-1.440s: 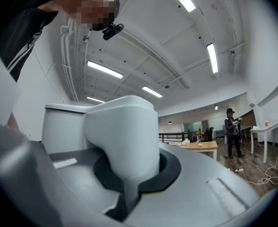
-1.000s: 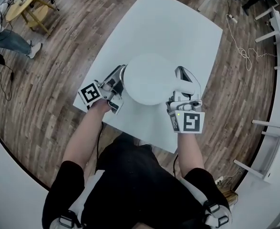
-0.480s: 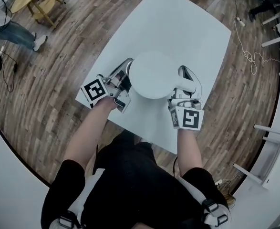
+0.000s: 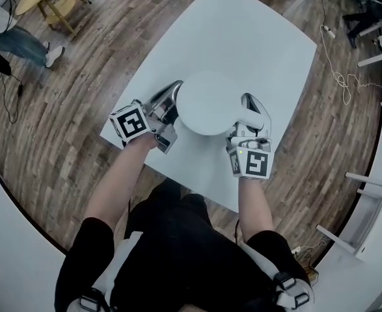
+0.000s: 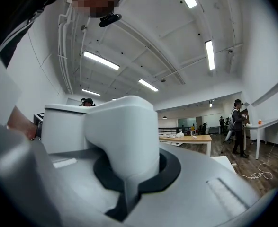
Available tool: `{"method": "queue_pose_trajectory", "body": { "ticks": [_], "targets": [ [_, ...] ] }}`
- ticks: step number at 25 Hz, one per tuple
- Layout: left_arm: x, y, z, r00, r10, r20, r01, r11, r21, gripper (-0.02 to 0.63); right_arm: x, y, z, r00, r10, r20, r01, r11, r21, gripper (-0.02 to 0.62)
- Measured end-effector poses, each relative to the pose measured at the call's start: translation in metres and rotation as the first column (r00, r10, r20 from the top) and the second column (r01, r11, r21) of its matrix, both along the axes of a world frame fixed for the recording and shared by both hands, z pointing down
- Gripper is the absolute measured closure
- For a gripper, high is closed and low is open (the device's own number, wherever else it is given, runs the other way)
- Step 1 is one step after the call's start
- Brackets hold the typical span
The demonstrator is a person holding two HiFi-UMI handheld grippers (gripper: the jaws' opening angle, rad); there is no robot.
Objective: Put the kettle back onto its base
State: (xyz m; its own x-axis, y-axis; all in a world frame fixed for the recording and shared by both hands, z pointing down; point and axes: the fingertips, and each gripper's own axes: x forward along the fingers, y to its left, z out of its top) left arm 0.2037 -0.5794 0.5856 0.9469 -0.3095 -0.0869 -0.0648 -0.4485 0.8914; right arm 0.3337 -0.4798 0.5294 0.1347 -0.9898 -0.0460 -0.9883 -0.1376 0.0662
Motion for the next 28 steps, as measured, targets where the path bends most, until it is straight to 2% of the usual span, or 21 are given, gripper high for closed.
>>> {"method": "queue_pose_trajectory", "body": {
  "ticks": [6, 16, 25, 28],
  "targets": [
    [-0.002, -0.003, -0.005, 0.999, -0.014, 0.035, 0.011, 0.997, 0.072, 0.607, -0.001, 0.001, 0.003, 1.0, -0.005, 0.019, 0.005, 1.0, -0.004, 0.592],
    [-0.003, -0.002, -0.009, 1.0, -0.019, -0.007, 0.019, 0.993, 0.118, 0.607, -0.001, 0.001, 0.007, 0.999, -0.02, 0.032, 0.021, 0.999, -0.024, 0.594],
    [-0.003, 0.0, 0.003, 1.0, -0.022, -0.003, 0.023, 0.993, 0.118, 0.607, 0.003, 0.002, 0.022, 0.999, 0.001, 0.042, 0.0, 1.0, -0.028, 0.592],
    [-0.007, -0.004, 0.008, 0.997, -0.061, -0.042, 0.064, 0.996, 0.061, 0.607, 0.006, 0.002, 0.027, 0.998, 0.027, 0.048, -0.025, 0.999, -0.046, 0.592]
  ]
}}
